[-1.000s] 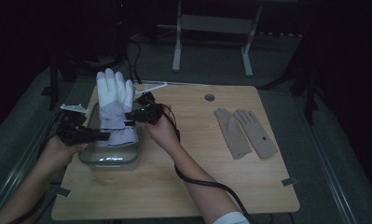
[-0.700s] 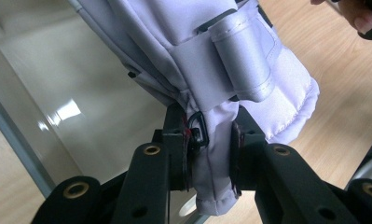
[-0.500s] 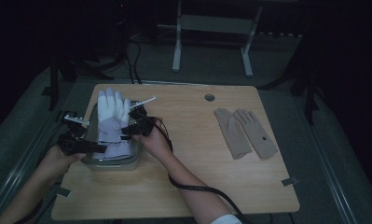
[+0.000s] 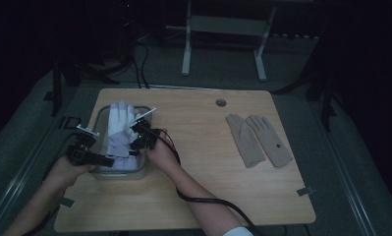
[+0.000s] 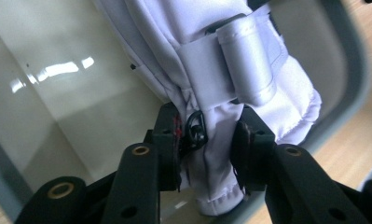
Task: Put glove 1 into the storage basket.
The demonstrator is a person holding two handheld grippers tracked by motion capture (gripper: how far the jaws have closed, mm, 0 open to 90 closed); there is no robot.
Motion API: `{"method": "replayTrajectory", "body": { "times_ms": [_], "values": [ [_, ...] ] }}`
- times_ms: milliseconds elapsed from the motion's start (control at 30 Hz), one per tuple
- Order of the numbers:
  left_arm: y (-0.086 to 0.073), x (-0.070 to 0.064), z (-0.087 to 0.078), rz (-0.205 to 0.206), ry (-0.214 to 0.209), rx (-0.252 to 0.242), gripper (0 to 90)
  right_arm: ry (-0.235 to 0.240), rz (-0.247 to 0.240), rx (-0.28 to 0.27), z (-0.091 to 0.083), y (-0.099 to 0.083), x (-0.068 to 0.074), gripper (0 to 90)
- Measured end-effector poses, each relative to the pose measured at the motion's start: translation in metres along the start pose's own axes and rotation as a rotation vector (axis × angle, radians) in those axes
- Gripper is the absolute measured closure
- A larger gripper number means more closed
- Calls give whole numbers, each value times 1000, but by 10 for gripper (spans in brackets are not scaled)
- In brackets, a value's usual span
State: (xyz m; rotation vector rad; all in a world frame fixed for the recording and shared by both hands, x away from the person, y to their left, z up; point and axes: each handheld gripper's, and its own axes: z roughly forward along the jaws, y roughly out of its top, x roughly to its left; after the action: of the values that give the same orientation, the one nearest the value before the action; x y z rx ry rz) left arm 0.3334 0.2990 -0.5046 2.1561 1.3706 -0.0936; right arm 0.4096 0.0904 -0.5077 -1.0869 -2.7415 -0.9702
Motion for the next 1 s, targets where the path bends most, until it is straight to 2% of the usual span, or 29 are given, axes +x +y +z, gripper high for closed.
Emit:
{"method": "replayTrajectory", "body": {
  "times_ms": [100, 200, 267, 333, 400, 500, 567, 667, 700, 767, 833, 867, 1000],
  "values": [
    [2, 0, 1, -7, 12, 13, 638, 3, 9, 12, 3, 0, -1, 774],
    [5, -5, 4, 19, 85, 31, 571, -12, 4, 27, 4, 2, 0, 773],
    [7, -6, 7, 16, 101, 20, 559, -21, -3, 35, 6, 3, 2, 762],
    [9, -6, 11, 23, 126, 33, 568, -36, -13, 30, 6, 3, 3, 719],
    [10, -9, 14, 41, 157, 51, 568, -20, -12, 21, 5, 4, 2, 650],
    [10, -8, 14, 40, 147, 43, 567, -13, -28, 15, 0, 6, 2, 587],
    [8, -7, 12, 27, 131, 21, 566, -26, -45, -2, -5, 7, 3, 481],
    [7, -8, 9, 22, 141, -18, 553, -12, -45, -48, -15, 8, 0, 354],
    [7, -10, 7, 24, 149, -32, 552, -14, -58, -63, -19, 9, -1, 331],
    [7, -15, 4, 35, 170, -62, 530, 9, -44, -90, -29, 9, -4, 299],
    [7, -19, -2, 51, 171, -95, 499, 27, -72, -105, -37, 9, -6, 242],
    [8, -21, -4, 52, 181, -111, 499, 28, -86, -116, -41, 8, -7, 207],
    [10, -27, -15, 52, 193, -174, 501, 21, -117, -122, -53, 5, -11, 179]
  ]
}}
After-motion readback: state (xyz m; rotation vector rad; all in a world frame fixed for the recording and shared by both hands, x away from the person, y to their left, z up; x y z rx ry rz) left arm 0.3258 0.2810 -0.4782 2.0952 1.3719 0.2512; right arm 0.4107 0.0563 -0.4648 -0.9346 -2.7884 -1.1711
